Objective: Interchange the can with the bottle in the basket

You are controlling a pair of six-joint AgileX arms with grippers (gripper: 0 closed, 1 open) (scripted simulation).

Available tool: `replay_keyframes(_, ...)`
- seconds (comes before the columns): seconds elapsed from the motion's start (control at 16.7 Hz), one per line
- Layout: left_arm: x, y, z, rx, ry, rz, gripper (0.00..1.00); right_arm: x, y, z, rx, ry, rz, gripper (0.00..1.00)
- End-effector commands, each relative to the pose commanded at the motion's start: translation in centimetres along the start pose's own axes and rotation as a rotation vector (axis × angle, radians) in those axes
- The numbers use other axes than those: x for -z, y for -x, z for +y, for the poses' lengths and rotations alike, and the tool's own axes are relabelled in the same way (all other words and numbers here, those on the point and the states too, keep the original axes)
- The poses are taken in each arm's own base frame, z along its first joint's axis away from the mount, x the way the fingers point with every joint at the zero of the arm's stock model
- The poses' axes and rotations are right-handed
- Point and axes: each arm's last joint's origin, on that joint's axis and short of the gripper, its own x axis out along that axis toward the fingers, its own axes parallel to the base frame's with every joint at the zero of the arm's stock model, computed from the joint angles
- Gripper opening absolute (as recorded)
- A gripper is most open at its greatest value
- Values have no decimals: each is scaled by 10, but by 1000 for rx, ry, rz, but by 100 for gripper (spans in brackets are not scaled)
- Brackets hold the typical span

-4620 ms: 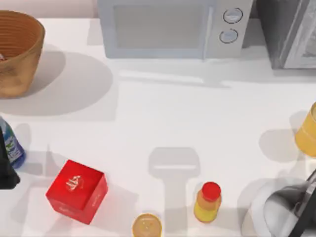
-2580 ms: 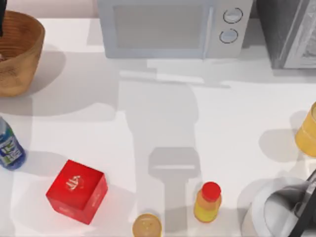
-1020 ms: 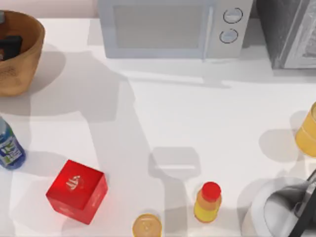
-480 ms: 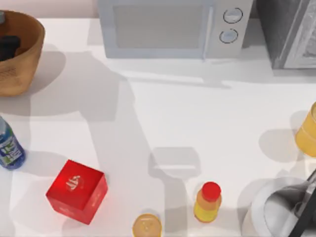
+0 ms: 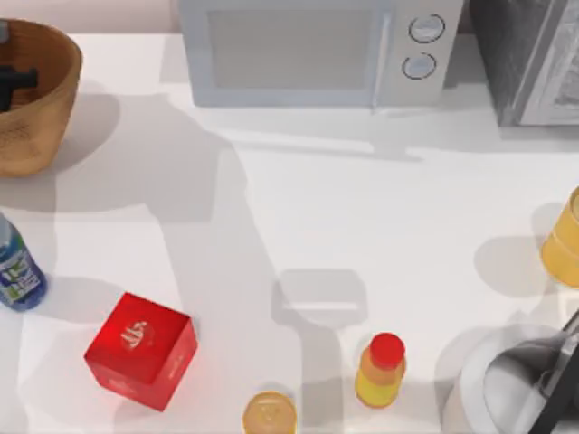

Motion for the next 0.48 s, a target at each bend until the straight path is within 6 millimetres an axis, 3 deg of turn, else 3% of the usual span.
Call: replay_keyframes(0.48, 0, 0, 0, 0, 0, 0, 0, 0, 0, 0, 0, 0, 0, 100)
